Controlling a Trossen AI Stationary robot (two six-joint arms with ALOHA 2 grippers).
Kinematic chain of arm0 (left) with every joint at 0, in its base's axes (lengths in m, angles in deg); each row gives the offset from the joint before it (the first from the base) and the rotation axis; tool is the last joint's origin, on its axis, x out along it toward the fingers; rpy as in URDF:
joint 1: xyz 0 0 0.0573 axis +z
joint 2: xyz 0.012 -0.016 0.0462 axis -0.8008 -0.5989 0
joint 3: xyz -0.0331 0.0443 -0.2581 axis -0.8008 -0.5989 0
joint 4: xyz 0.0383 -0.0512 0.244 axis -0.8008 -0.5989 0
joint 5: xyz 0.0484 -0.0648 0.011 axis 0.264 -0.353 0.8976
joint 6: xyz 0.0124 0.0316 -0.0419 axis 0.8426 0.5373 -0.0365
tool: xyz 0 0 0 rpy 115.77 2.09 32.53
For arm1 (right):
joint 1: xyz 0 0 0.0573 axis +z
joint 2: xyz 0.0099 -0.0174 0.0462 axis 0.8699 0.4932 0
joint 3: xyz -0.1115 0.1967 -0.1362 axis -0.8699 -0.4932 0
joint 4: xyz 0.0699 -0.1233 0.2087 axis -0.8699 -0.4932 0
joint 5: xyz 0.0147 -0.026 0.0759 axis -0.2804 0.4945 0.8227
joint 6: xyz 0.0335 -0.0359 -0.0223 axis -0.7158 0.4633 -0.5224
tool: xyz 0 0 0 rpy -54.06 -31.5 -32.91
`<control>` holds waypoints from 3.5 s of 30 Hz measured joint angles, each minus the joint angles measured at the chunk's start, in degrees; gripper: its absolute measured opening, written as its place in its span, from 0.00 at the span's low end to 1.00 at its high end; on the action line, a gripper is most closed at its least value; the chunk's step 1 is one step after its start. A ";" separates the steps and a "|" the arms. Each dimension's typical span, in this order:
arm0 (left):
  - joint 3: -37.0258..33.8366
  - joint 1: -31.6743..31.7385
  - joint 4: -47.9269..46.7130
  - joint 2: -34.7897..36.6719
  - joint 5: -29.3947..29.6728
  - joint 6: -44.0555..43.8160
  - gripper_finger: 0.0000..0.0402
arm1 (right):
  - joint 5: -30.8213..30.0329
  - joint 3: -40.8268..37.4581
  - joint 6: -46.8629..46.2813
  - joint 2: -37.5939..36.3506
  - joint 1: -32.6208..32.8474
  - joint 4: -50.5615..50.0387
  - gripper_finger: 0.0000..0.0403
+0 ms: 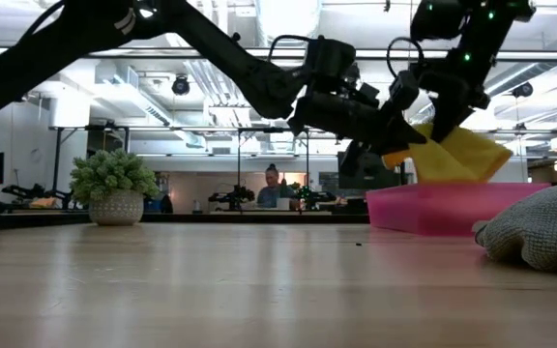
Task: Fold microfiber towels
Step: Put the yellow microfiber cloth into the pink bin
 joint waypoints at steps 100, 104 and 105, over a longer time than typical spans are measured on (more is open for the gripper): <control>-30.66 -6.38 -18.70 35.90 6.31 27.54 0.37 | -5.05 -15.03 3.12 5.88 -10.10 30.94 0.02; -34.72 -6.45 -17.62 39.28 8.80 27.50 0.37 | -5.06 -15.36 -0.26 4.03 -8.69 35.20 0.02; -35.67 -6.47 -16.90 40.16 9.25 27.50 0.37 | -5.15 -16.13 -0.80 3.79 -8.05 38.22 0.02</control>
